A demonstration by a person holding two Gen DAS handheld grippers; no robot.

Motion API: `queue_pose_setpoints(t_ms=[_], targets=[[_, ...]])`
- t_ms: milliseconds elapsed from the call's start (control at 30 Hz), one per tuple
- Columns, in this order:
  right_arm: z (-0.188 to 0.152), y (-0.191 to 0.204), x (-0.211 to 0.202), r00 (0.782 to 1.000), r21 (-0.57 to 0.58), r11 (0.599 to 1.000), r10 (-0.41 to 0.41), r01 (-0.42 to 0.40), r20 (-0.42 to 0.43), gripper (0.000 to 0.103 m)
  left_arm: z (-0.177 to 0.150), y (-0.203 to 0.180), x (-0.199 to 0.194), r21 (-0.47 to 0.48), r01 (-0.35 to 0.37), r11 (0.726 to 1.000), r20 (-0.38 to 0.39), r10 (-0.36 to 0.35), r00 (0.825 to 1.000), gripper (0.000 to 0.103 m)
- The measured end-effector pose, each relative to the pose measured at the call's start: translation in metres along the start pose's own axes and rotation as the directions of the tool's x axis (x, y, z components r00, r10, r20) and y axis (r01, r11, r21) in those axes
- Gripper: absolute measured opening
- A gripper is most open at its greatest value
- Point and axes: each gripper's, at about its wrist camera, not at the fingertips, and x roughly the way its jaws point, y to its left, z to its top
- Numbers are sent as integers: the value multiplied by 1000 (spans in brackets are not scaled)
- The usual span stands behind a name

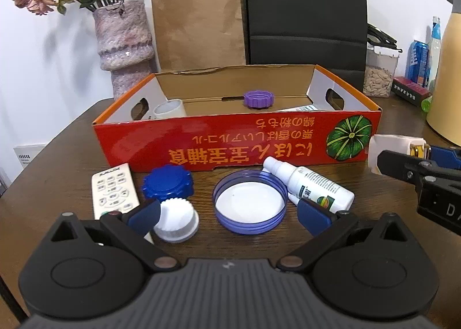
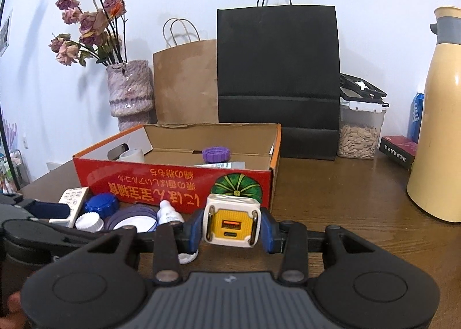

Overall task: Organize rigid objects
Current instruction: 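Grasp blue-rimmed white lid with left gripper while right gripper holds charger cube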

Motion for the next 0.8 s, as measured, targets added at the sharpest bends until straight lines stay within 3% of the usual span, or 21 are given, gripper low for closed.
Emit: queue_pose_setpoints(t_ms=[167, 433, 800], targets=[[2, -3, 4, 1000, 1, 1000, 1, -1, 9, 39, 3, -7, 8, 17, 17, 1000, -13, -17, 1000, 100], [3, -3, 8, 1000, -7, 1000, 7, -7, 16, 39, 6, -11, 18, 22, 40, 999, -36, -40, 999, 77], [2, 0, 9, 1000, -12, 1000, 7, -7, 18, 39, 9, -11, 32, 13, 60, 998, -81, -59, 995, 71]])
